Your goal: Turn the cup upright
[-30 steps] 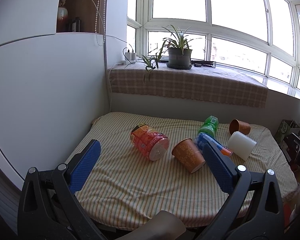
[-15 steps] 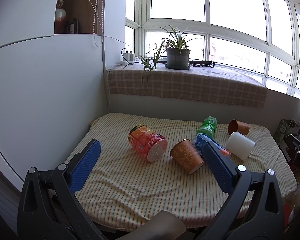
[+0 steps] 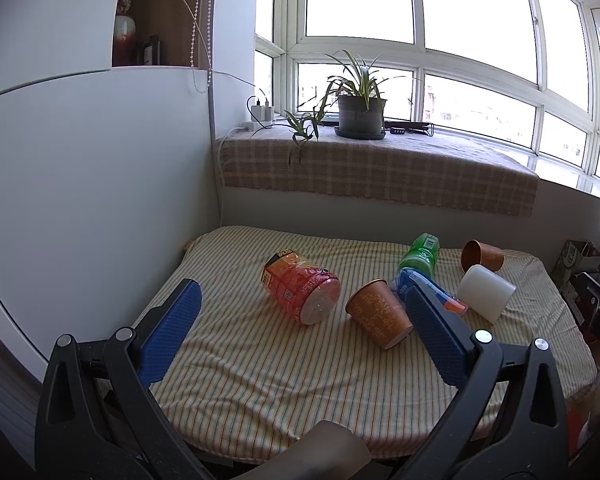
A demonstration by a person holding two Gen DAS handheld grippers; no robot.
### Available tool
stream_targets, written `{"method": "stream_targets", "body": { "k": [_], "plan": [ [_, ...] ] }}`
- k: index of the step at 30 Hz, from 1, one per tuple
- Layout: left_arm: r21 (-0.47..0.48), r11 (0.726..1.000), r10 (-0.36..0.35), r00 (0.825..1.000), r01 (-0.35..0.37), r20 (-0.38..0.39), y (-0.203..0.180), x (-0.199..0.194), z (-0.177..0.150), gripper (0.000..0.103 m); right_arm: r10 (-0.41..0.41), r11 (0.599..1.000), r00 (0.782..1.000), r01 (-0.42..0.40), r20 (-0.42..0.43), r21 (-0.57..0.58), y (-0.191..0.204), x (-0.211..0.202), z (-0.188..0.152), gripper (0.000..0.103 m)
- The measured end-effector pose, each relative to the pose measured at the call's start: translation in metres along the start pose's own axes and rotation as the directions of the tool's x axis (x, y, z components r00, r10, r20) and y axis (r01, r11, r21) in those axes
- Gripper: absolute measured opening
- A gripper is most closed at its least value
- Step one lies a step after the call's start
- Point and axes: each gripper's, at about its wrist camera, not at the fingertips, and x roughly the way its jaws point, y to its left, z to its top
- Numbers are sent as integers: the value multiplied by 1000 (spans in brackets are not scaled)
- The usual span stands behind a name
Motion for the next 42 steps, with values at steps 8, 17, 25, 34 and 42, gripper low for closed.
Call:
{"method": "stream_targets", "body": {
  "k": [8, 17, 25, 34, 42],
  "plan": [
    [1, 1000, 1, 1000, -1, -5, 4, 3, -1, 103, 6, 1000, 1000, -6, -5, -4, 1, 3, 0, 103],
    [6, 1000, 10, 1000, -10, -20, 4, 12, 0, 103, 8, 1000, 1000, -8, -18, -1, 0, 12, 1, 103],
    [7, 1000, 10, 1000, -10, -23, 3, 14, 1, 103, 5, 1000, 1000, -5, -24, 1, -2, 16, 2, 103],
    [7, 1000, 11, 999, -11, -32, 3, 19, 2, 103, 6, 1000, 1000, -6, -21, -27, 2, 19, 2, 103],
    [14, 999, -40, 996, 41, -84, 16, 32, 0, 103, 10, 999, 999, -12, -47, -32, 3, 30, 0, 103]
  ]
}}
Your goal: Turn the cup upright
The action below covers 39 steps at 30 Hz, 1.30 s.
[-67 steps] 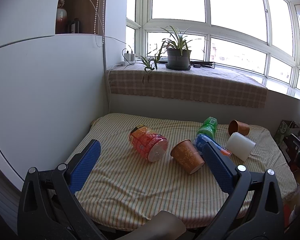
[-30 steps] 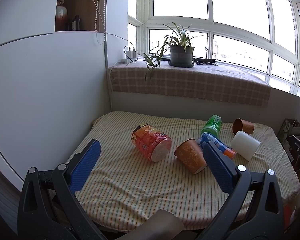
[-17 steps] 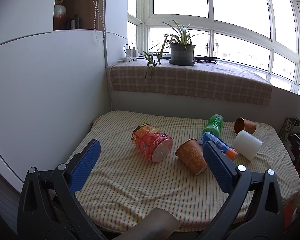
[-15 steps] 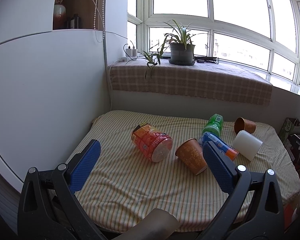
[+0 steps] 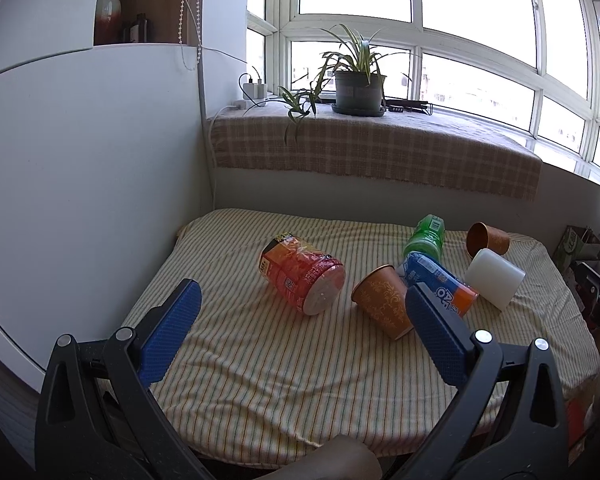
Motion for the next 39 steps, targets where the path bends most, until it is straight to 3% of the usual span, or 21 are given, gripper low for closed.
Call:
{"method": "stream_targets", "body": {
  "k": [5, 10, 12, 17, 21, 26, 31, 34, 36, 39],
  "plan": [
    [-6, 995, -96, 993, 95, -67, 24, 18, 2, 103, 53, 998, 999, -53, 6, -25, -5, 11, -1, 103],
    [35, 999, -5, 997, 8, -83, 41, 32, 8, 96, 47, 997, 999, -47, -5, -68, -7, 22, 3, 103],
    [33, 999, -6, 995, 9, -102, 46, 38, 9, 94, 53, 995, 998, -55, -26, -79, -6, 27, 4, 103],
    [-9, 998, -57, 982, 57, -177, 53, 58, 9, 93, 84, 993, 992, -91, -94, -70, -4, 40, 0, 103],
    [-48, 998, -45, 976, 35, -212, 58, 70, 2, 93, 105, 991, 988, -113, -113, -71, 1, 44, -5, 103],
    [-178, 982, -106, 955, 58, -278, 70, 90, -4, 93, 160, 983, 979, -170, -126, -69, 14, 50, -3, 103],
    [-336, 939, -194, 921, 75, -337, 80, 117, 7, 93, 188, 977, 974, -199, -126, -78, 29, 50, -4, 103],
    [-464, 881, -283, 889, 94, -359, 86, 142, 13, 93, 186, 977, 974, -197, -132, -79, 32, 49, -8, 103],
    [-515, 855, -300, 872, 65, -388, 87, 159, 14, 93, 185, 978, 973, -197, -140, -73, 30, 48, -11, 103],
    [-608, 793, -355, 838, 36, -414, 89, 184, 12, 93, 161, 982, 978, -172, -134, -74, 24, 44, -16, 103]
  ]
}}
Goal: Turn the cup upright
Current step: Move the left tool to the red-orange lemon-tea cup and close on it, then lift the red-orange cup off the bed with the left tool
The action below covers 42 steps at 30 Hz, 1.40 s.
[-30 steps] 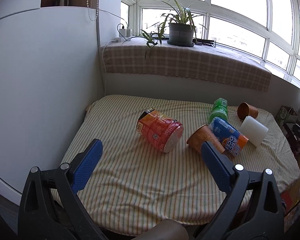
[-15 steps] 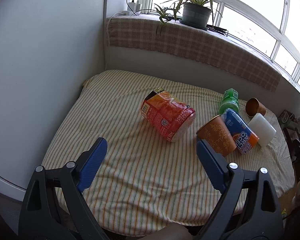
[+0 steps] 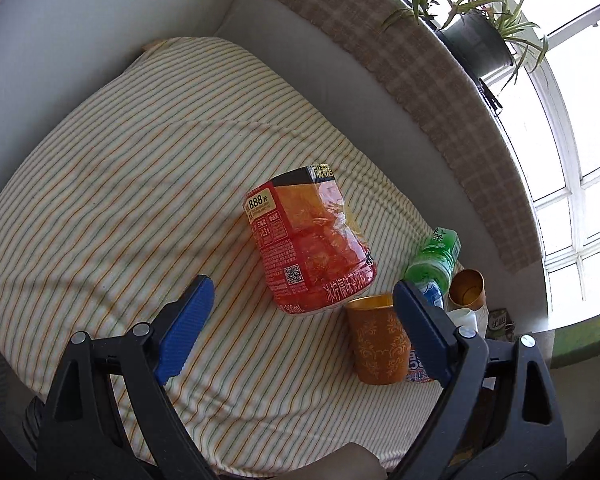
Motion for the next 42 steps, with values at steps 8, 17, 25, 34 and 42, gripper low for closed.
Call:
{"method": "stream_targets", "body": {
  "k": [8, 17, 25, 34, 42],
  "plan": [
    [-194, 981, -40, 997, 27, -61, 15, 47, 13, 93, -39, 999, 999, 39, 13, 34, -21, -13, -8, 103],
    [-248, 967, -81, 991, 53, -103, 12, 79, 11, 92, -95, 995, 995, 94, 15, 43, -35, -16, -16, 103],
    [-210, 976, -69, 996, 55, -60, 15, 74, 10, 88, -114, 992, 993, 113, 16, 47, -39, -16, -18, 103],
    [-106, 993, -46, 998, 42, -37, 16, 39, 2, 88, -108, 993, 994, 107, 21, 46, -34, -20, -18, 103],
    [94, 994, -45, 998, 50, -54, -10, -14, -37, 88, -83, 995, 996, 82, 18, 53, -34, -22, -20, 103]
  ]
}}
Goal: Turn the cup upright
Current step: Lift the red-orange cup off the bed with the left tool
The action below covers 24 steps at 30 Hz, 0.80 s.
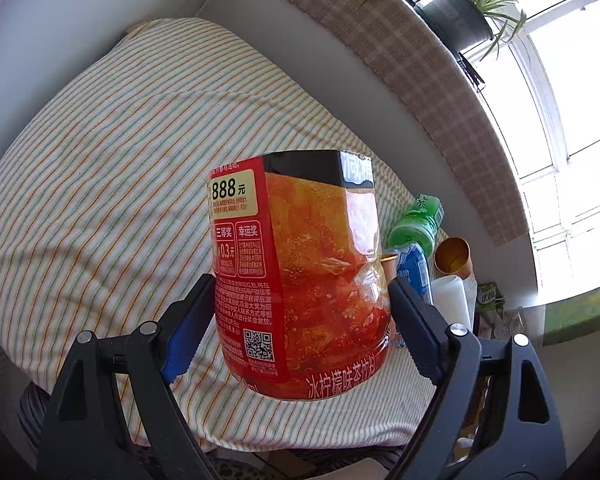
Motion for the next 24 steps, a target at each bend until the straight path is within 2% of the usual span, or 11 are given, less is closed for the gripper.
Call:
{"method": "stream_targets", "body": {
  "k": [5, 11, 16, 19, 24],
  "plan": [
    [136, 990, -39, 998, 46, -58, -39, -10, -42, 88, 34, 999, 999, -33, -29, 35, -7, 3, -5, 103],
    [221, 968, -79, 979, 120, -188, -81, 22, -95, 88, 61, 996, 996, -56, -70, 75, -21, 6, -14, 103],
    [241, 959, -81, 960, 149, -269, -109, 60, -125, 88, 75, 990, 992, -62, -99, 124, -42, 5, -20, 103],
    [255, 955, -72, 956, 148, -285, -124, 74, -142, 88, 72, 988, 991, -56, -113, 141, -54, 5, -23, 103],
    [277, 950, -55, 953, 142, -299, -135, 93, -150, 88, 99, 982, 986, -75, -134, 175, -68, 7, -27, 103]
  ]
}}
